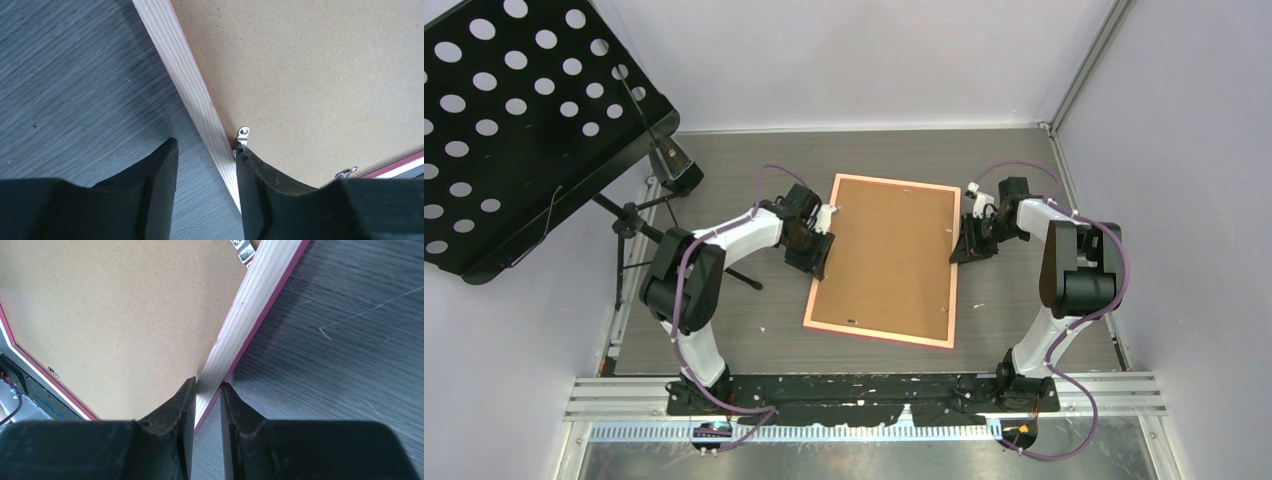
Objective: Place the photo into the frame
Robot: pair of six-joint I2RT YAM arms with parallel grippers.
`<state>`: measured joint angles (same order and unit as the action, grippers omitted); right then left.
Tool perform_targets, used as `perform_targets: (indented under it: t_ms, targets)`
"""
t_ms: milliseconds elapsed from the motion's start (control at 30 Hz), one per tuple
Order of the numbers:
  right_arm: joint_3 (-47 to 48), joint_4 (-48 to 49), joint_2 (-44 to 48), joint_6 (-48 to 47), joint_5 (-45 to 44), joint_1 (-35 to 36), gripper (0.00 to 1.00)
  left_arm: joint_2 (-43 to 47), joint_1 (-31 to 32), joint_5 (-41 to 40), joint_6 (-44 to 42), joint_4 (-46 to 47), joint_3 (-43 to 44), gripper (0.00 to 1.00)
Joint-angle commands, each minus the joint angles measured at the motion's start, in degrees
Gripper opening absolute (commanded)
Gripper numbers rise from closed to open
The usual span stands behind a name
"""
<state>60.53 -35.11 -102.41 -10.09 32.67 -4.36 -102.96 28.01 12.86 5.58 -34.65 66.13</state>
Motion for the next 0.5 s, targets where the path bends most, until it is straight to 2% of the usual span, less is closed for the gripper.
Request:
perform_targets:
  t_ms: [0, 467]
  targets:
    - [0.29, 1.23, -1.54, -1.68, -3.14, -0.12, 0.05, 0.68, -0.16, -1.39, -0.71, -0.15, 0.19, 0.43]
    - [0.29, 1.18, -1.61, -1.77, -3.04, -0.12, 0.05, 1.06, 4.12, -9.47, -1.41, 0.88, -1.07, 0.33]
